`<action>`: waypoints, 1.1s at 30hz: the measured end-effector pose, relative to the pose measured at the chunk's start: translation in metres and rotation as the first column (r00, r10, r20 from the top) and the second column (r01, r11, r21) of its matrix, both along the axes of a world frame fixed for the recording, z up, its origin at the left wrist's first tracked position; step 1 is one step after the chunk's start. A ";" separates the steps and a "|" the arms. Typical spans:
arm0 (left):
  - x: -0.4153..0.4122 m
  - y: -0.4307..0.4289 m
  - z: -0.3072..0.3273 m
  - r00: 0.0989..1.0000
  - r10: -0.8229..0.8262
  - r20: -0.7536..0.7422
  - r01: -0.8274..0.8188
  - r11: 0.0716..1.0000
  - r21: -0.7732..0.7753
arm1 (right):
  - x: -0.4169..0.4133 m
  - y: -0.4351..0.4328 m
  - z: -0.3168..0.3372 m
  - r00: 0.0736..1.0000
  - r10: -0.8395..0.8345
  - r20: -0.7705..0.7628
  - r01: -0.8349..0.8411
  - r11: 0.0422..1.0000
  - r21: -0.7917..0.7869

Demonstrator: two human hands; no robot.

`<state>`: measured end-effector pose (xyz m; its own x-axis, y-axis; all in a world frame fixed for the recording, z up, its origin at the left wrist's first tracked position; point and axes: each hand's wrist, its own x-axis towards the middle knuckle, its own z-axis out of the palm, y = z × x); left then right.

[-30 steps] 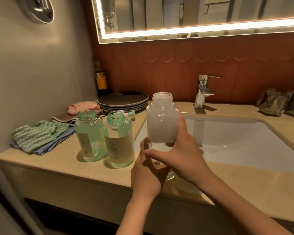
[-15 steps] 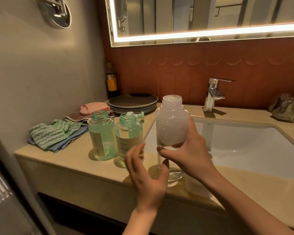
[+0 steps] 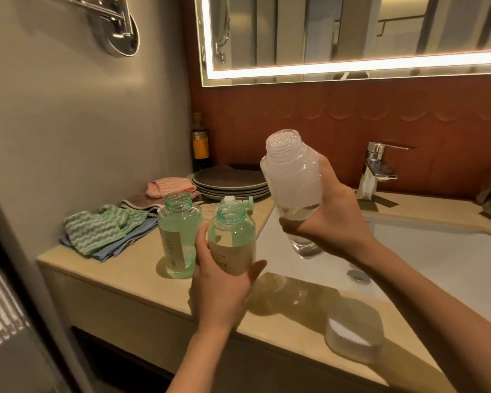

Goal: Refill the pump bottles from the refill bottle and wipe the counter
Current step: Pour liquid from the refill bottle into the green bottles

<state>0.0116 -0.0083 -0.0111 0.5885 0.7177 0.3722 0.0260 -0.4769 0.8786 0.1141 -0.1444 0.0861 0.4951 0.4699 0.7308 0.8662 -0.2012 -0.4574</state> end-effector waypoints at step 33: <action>-0.002 -0.001 -0.005 0.999 0.009 -0.032 -0.006 0.996 0.093 | 0.065 0.019 -0.001 0.994 0.099 0.048 -0.070 0.907 -0.415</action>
